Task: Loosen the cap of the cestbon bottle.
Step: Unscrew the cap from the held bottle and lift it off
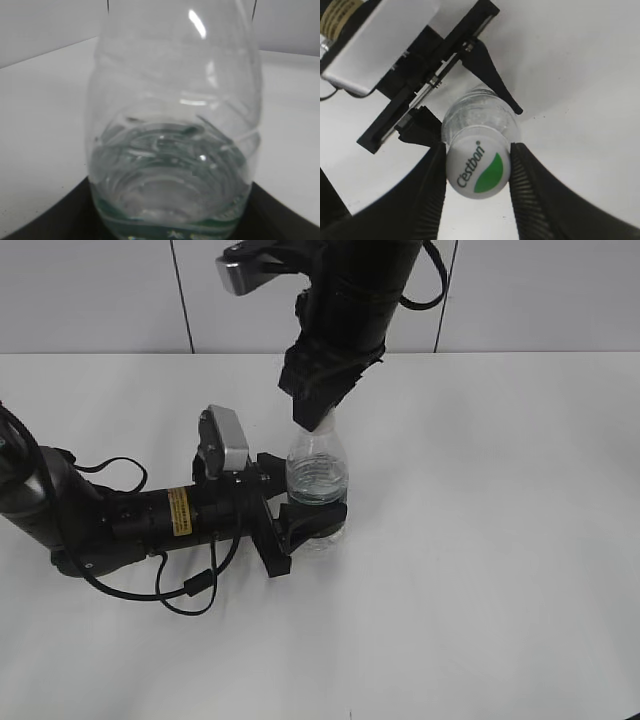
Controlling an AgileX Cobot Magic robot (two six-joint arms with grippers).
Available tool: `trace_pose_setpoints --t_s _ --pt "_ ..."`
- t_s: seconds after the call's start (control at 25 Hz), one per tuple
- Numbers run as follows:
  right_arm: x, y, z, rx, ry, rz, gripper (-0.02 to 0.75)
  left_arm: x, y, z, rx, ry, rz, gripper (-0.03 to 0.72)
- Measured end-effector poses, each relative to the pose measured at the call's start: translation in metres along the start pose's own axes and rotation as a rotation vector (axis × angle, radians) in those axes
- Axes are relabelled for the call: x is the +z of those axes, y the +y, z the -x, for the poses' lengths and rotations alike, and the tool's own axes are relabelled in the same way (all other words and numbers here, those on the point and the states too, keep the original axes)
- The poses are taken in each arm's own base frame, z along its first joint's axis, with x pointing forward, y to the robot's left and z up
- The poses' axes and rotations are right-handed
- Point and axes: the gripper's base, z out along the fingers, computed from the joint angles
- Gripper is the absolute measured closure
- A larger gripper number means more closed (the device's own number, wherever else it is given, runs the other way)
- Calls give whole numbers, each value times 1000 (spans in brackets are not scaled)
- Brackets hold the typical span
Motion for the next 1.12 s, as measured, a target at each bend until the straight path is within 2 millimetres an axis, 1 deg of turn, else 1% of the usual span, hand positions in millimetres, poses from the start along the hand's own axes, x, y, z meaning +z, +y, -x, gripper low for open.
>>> trace_pose_setpoints --t_s 0.24,0.36,1.12 --pt "0 1 1 -329 -8 7 441 0 0 0 2 1 -3 275" --pt "0 1 1 -452 -11 9 441 0 0 0 4 0 -3 275" --pt "0 0 0 -1011 -5 1 441 0 0 0 7 1 -3 275"
